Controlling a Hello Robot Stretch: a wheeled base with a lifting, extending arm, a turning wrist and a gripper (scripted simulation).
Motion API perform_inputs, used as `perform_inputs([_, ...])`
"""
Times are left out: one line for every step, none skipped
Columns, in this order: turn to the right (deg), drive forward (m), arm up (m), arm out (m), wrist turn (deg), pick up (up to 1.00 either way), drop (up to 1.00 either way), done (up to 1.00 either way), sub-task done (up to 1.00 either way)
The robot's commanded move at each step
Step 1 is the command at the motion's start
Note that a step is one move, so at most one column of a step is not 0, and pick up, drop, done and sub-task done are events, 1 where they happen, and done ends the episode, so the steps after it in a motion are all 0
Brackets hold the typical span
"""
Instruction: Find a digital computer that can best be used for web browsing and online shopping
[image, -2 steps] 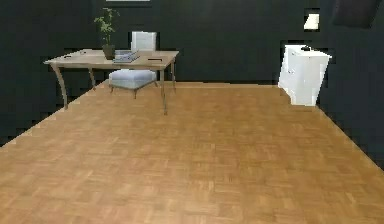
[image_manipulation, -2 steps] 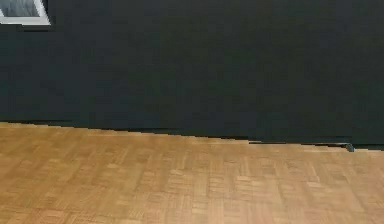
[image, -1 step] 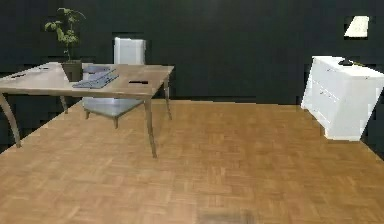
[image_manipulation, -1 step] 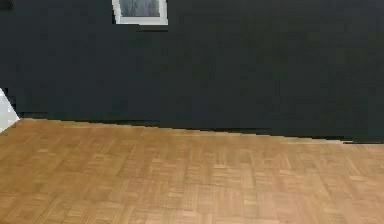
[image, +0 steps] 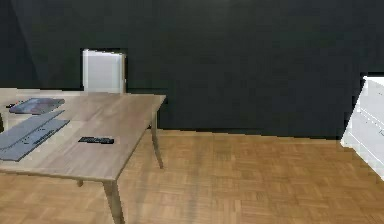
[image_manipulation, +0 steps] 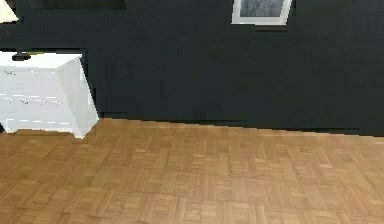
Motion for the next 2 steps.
perform_inputs([0.0, 0.25, 0.00, 0.00, 0.0, 0.00, 0.00, 0.00, 0.00])
perform_inputs([-45.0, 0.00, 0.00, 0.00, 0.0, 0.00, 0.00, 0.00, 0.00])
